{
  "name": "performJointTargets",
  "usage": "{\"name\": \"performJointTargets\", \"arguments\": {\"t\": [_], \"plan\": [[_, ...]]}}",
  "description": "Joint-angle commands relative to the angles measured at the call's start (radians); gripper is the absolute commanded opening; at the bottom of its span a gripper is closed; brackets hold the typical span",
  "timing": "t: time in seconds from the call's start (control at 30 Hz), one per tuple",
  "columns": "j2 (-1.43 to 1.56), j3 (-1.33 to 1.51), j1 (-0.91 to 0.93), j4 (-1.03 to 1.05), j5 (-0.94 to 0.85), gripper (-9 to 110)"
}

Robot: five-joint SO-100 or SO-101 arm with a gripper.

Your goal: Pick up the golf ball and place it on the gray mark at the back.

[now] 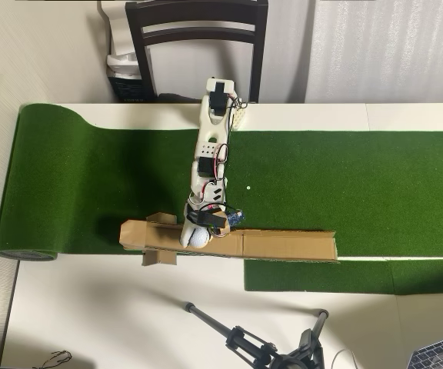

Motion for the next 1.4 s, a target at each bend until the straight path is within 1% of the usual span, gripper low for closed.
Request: {"name": "performJointTargets", "arguments": {"t": [0.0,0.33,0.53,0.7,1.37], "plan": [[0.029,-0.110,-0.005,-0.034,-0.025,24],[0.029,-0.104,0.006,-0.020,-0.092,24],[0.029,-0.103,0.057,-0.017,-0.074,24],[0.031,-0.049,0.101,-0.026,-0.009,24],[0.031,0.011,0.104,-0.029,-0.018,24]]}}
